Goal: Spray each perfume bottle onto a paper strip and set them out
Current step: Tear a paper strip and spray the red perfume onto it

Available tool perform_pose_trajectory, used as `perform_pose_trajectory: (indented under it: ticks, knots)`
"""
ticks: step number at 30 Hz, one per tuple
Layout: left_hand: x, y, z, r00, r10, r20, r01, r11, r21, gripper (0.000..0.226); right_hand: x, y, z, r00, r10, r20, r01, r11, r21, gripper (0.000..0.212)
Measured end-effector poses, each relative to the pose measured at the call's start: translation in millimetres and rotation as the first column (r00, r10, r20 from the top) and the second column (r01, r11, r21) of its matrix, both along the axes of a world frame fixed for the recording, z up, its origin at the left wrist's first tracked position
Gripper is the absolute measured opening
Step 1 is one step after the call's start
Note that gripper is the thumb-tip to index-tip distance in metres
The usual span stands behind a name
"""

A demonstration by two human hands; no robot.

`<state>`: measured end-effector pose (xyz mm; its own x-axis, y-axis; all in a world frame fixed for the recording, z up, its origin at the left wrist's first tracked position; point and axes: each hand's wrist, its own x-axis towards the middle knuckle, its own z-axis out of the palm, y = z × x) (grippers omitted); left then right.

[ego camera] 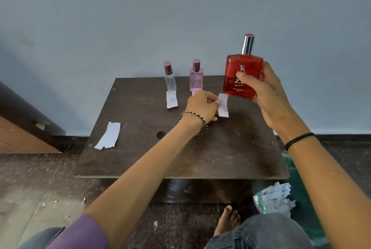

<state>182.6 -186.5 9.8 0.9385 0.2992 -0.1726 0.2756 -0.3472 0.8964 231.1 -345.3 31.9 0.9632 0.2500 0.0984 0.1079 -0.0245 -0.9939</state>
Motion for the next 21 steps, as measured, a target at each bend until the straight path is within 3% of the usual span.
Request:
perform_pose_trajectory:
  ticks: [6, 12, 19, 21]
  knots:
    - [17.5, -14.7, -3.5, 0.998, 0.050, -0.031, -0.049, 0.998, 0.028, 0.022, 27.2, -4.2, 3.7, 0.997, 0.056, 0.060, -0.048, 0.991, -0.129, 0.048]
    - [22.3, -21.3, -2.8, 0.993, 0.108, 0.045, -0.110, 0.993, 0.047, 0.020, 43.8, -4.1, -8.4, 0.980, 0.156, 0.125, -0.125, 0.966, -0.227, 0.044]
    - [27.0, -23.3, -4.3, 0.990, 0.127, 0.061, -0.129, 0.991, 0.042, 0.030, 51.9, -2.7, -19.2, 0.973, 0.210, 0.096, -0.178, 0.948, -0.263, 0.044]
    - [28.9, -22.9, -3.2, 0.991, 0.125, 0.045, -0.127, 0.991, 0.035, 0.023, 53.2, -2.3, -20.3, 0.972, 0.220, 0.086, -0.190, 0.943, -0.273, 0.047]
